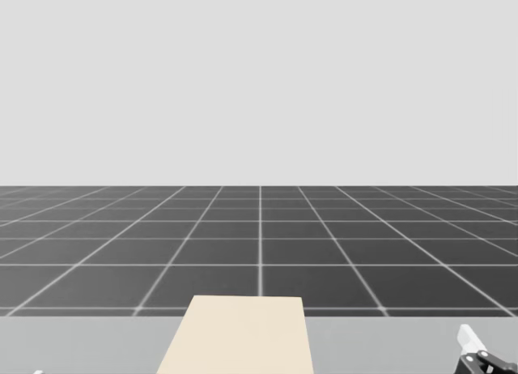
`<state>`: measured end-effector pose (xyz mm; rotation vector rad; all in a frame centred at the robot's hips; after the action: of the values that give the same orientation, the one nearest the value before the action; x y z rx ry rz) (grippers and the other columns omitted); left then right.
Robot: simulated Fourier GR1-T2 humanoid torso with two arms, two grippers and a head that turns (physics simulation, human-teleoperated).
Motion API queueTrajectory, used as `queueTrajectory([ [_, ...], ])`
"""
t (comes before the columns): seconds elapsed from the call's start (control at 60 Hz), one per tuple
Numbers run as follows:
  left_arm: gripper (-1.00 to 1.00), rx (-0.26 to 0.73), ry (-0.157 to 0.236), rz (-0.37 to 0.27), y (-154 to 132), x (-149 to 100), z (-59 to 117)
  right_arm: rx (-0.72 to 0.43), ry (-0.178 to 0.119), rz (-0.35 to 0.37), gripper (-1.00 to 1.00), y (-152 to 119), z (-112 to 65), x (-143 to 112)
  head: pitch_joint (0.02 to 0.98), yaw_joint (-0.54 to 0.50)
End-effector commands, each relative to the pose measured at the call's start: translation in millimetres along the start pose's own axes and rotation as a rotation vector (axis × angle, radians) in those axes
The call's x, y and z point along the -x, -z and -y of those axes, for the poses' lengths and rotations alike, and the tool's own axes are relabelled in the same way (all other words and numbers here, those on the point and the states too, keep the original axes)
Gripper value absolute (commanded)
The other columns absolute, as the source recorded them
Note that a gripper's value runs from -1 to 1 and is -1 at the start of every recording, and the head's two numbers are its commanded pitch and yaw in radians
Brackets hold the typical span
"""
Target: Retrieve the object from inside the box.
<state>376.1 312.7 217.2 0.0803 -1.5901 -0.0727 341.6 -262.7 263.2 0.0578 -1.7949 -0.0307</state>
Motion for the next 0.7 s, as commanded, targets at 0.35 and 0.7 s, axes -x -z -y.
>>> queueTrajectory([
  [0.35,-1.00,0.161,0.038,-0.247,1,15,-14.3,-0.118,-0.032,-0.226,-1.00,0,5.5,9,0.133,0.00],
  [0.7,-1.00,0.609,0.176,-0.271,-31,24,32.7,-0.584,-0.140,-0.364,-1.00,-26,-28.7,25,0.134,0.00],
])
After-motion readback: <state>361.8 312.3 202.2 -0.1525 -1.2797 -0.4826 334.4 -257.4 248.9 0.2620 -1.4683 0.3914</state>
